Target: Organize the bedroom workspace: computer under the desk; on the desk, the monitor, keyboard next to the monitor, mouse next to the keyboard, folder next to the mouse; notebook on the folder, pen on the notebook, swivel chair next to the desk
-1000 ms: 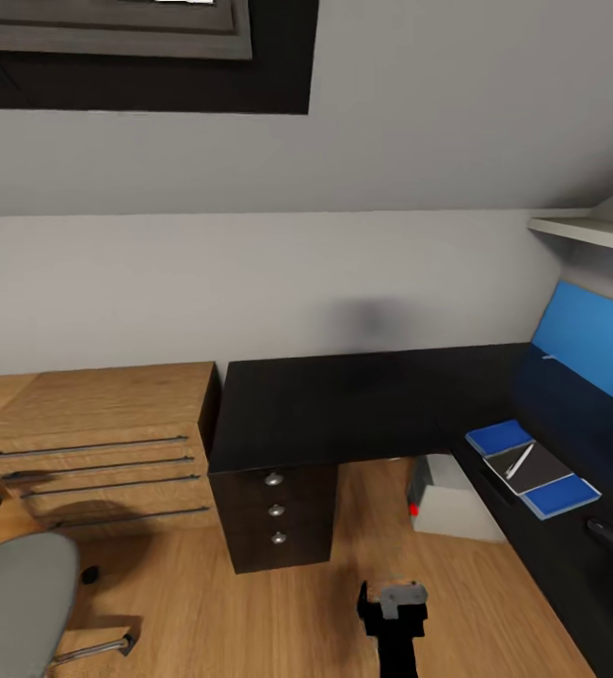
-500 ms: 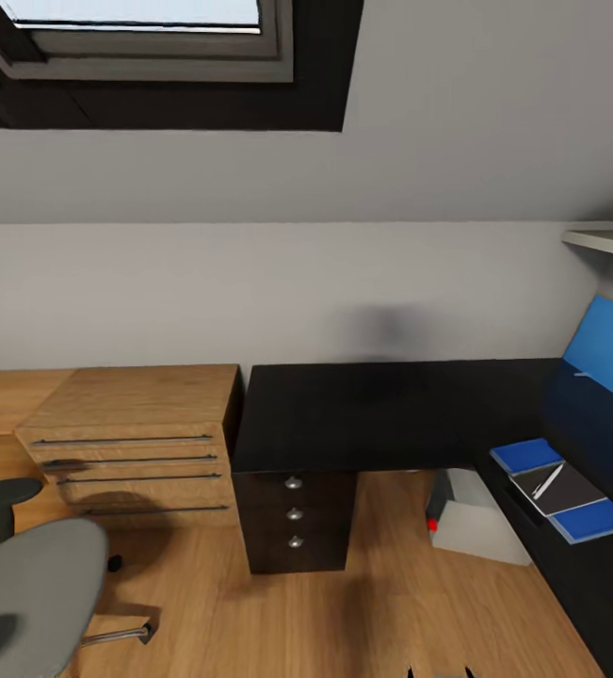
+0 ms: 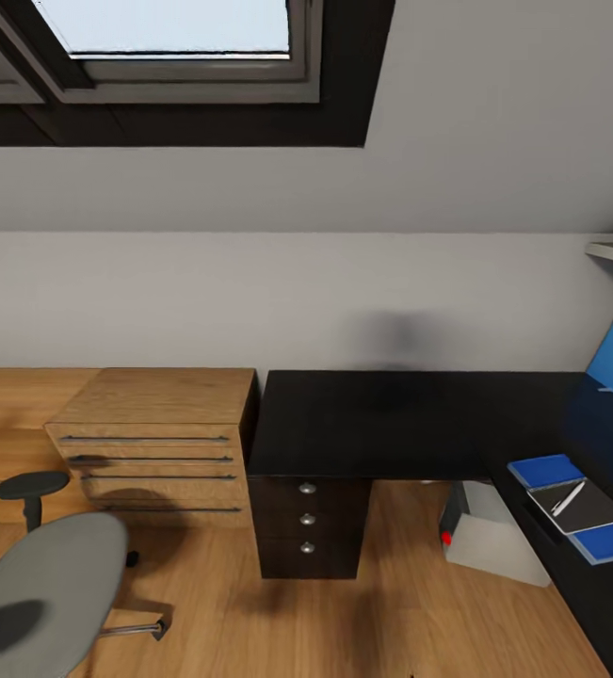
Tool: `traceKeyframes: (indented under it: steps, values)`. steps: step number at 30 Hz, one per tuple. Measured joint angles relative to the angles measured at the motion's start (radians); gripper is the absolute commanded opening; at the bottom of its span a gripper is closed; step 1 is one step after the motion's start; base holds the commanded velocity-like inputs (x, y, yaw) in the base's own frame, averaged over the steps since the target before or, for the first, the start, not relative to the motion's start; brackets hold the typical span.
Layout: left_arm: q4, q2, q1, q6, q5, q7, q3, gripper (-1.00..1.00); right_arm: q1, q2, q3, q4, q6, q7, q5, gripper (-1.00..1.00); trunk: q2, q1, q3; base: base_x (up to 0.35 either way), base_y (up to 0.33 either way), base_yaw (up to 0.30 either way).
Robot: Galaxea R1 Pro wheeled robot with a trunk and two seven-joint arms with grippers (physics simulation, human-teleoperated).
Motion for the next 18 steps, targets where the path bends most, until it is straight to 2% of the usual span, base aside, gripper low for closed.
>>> traceKeyframes:
  steps: [2,11,18]
  values:
    - [0.0,0.0,0.0,0.0,-0.001,-0.002,-0.001,1.0,0.0,0.0,0.0,0.0,0.0,0.0,-0.001,1.0,0.014,-0.008,0.009,0.0,0.0,0.122]
    - [-0.001,0.005,0.0,0.0,-0.002,-0.005,-0.002,1.0,0.0,-0.002,0.0,-0.001,0.0,-0.001,-0.001,1.0,0.014,-0.008,0.021,0.0,0.0,0.137]
    - [-0.001,0.005,-0.001,0.0,-0.002,-0.006,-0.002,1.0,0.0,0.002,0.003,-0.002,0.013,0.001,0.0,1.0,0.014,-0.008,0.024,0.0,0.0,0.037]
